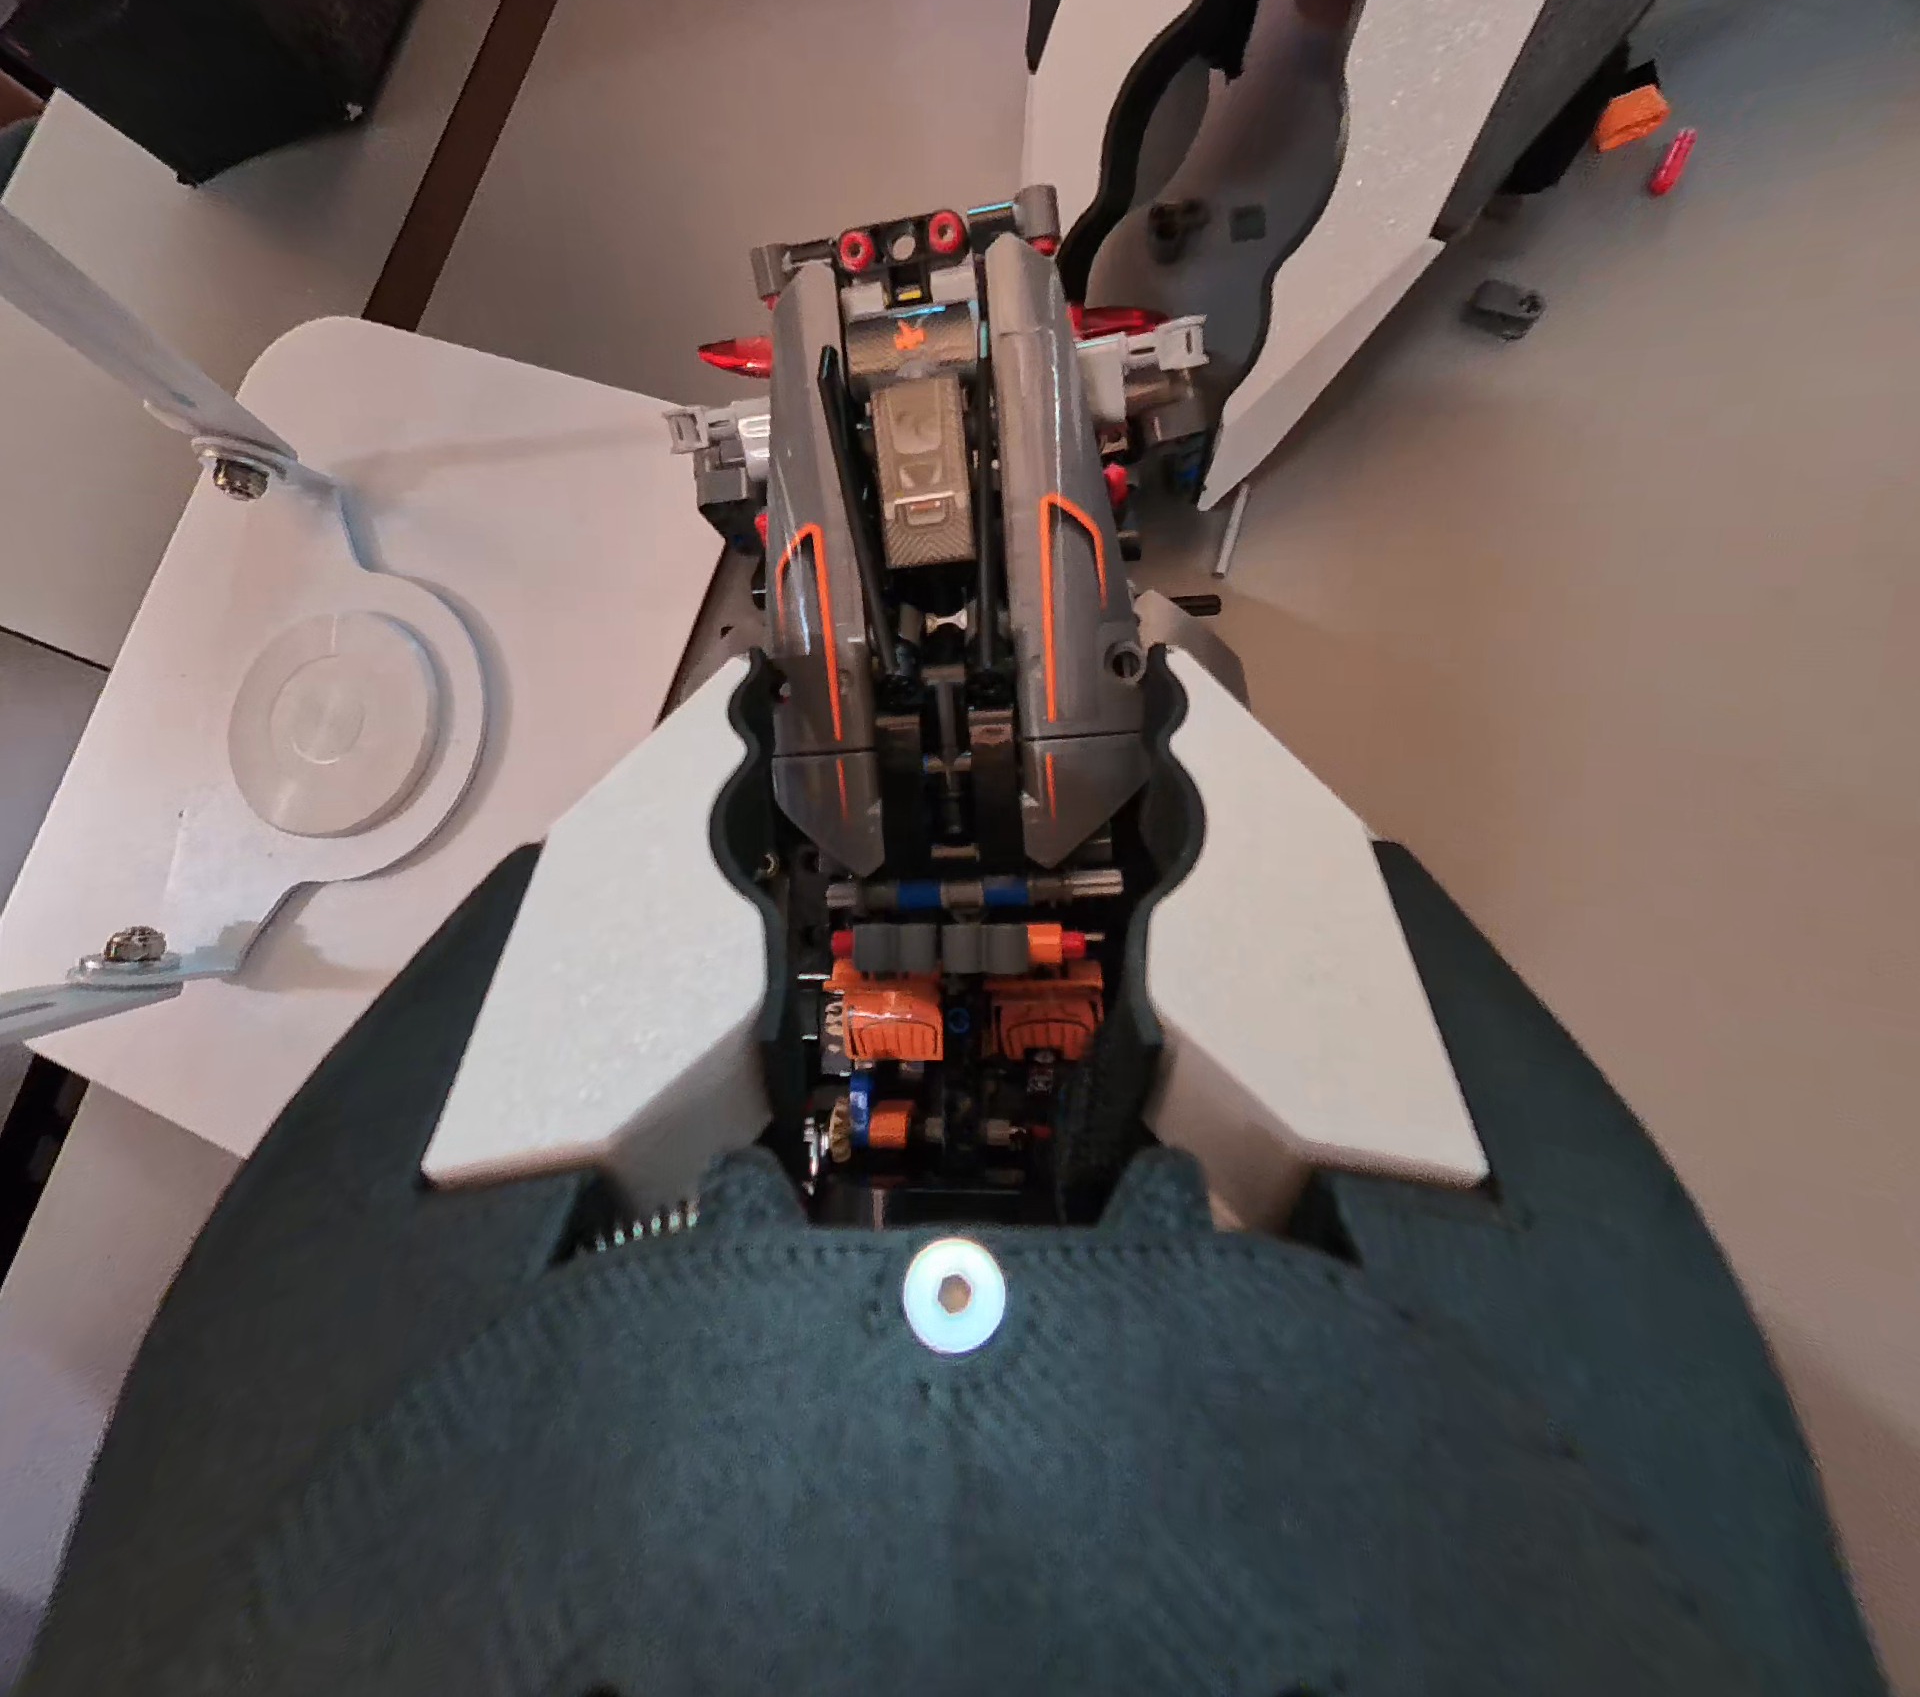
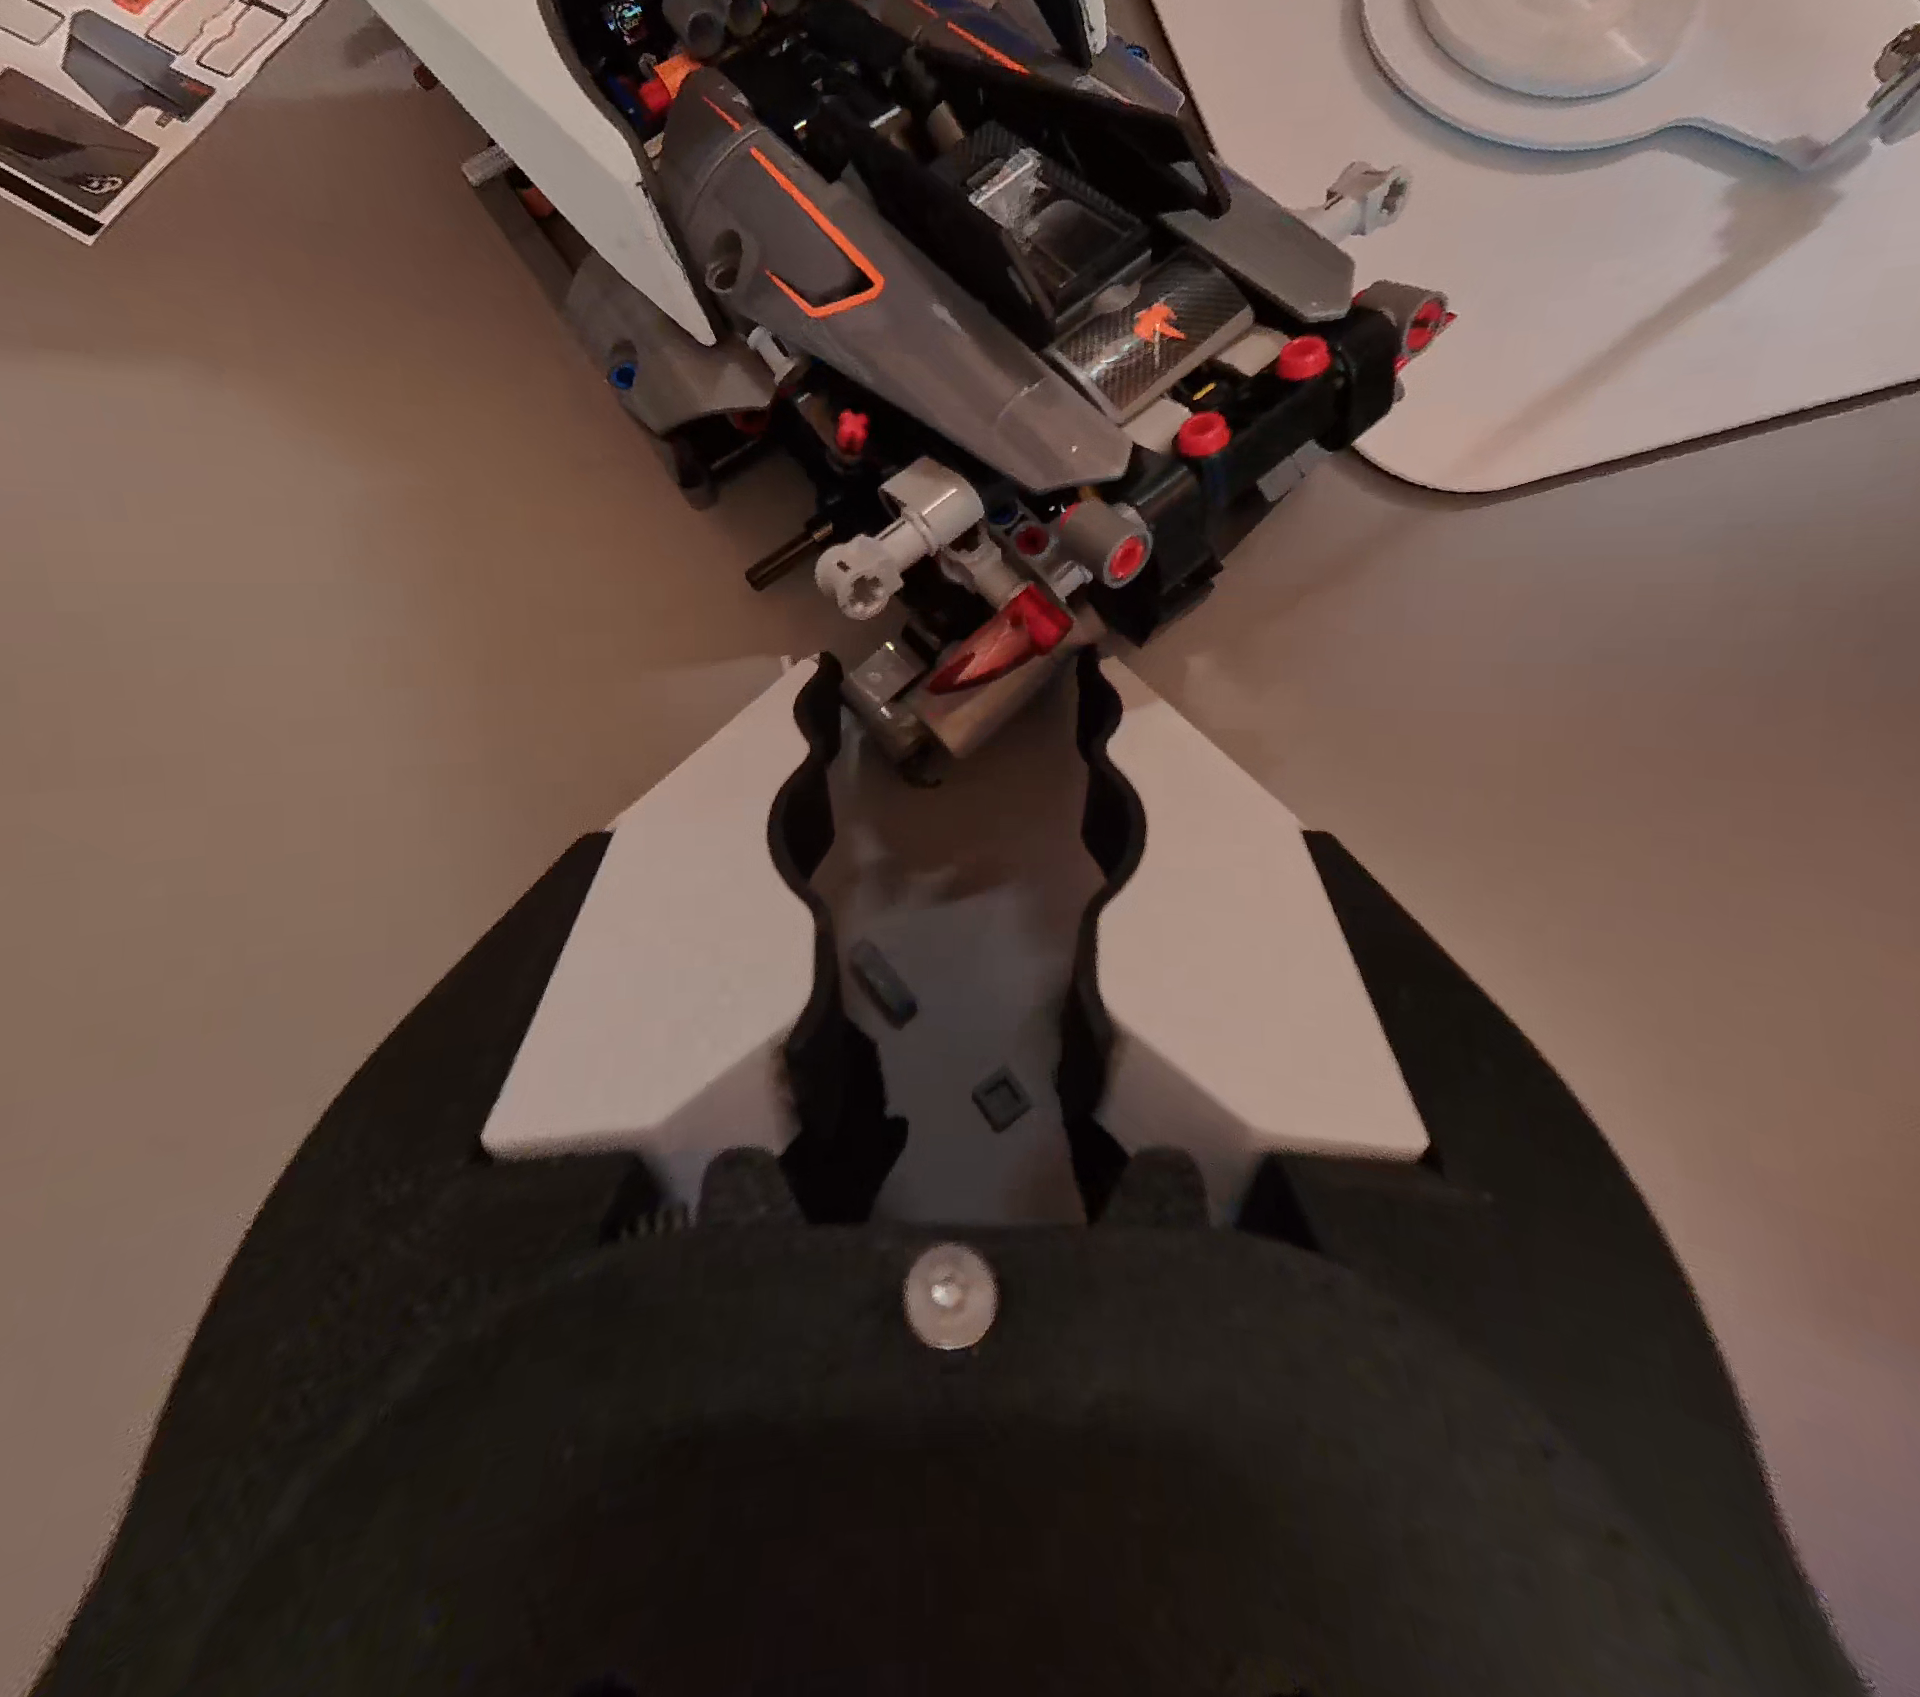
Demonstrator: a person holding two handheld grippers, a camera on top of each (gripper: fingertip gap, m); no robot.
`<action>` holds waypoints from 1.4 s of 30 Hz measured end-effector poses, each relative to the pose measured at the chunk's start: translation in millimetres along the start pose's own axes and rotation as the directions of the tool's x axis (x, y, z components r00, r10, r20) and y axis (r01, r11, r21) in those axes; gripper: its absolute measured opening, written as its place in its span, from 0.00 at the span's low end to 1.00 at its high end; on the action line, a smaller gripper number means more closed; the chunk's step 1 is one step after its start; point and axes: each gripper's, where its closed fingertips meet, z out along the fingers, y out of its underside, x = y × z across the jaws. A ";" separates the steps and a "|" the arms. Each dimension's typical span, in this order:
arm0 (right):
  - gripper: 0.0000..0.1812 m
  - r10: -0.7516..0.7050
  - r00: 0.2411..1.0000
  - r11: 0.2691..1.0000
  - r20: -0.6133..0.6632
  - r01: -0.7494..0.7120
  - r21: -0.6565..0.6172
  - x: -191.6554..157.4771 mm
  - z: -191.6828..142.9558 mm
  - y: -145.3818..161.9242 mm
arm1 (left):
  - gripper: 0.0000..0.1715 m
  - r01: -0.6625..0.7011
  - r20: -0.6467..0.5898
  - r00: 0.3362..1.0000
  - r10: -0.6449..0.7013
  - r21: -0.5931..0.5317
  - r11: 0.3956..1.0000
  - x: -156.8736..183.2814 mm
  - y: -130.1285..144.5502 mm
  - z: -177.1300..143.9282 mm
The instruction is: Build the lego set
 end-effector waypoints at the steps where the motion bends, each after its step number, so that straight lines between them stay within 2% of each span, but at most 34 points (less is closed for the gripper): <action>1: 0.24 -0.001 1.000 1.000 0.000 0.001 -0.002 0.1 0.1 0.0 | 0.40 -0.006 -0.002 1.000 0.006 -0.001 1.000 0.1 0.1 0.0; 13: 0.26 -0.066 0.998 0.998 0.017 0.066 0.004 -2.2 3.2 7.7 | 0.38 0.022 -0.036 0.999 -0.021 0.049 0.999 0.2 -2.1 -5.5; 22: 0.27 -0.061 0.998 0.998 0.025 0.060 0.031 2.6 0.6 9.9 | 0.38 0.013 -0.022 1.000 -0.013 -0.003 1.000 -0.6 -0.7 -4.6; 25: 0.27 -0.054 0.998 0.998 0.027 0.053 0.039 3.1 -0.8 9.5 | 0.43 -0.008 0.003 1.000 0.008 -0.048 0.999 -0.3 1.2 -2.7; 31: 0.26 -0.070 0.997 0.997 0.025 0.069 0.028 1.1 0.8 11.0 | 0.38 -0.027 0.015 0.999 0.028 -0.064 0.998 0.5 1.6 -2.7; 36: 0.25 -0.064 0.997 0.997 0.033 0.062 0.040 0.7 -0.5 9.7 | 0.37 -0.013 0.011 1.000 0.014 -0.037 0.999 -0.2 -1.9 -5.1; 42: 0.25 -0.062 0.997 0.997 0.042 0.060 0.044 -0.2 -0.9 9.4 | 0.37 0.067 -0.045 0.997 -0.065 0.041 0.997 -2.7 -9.5 -12.7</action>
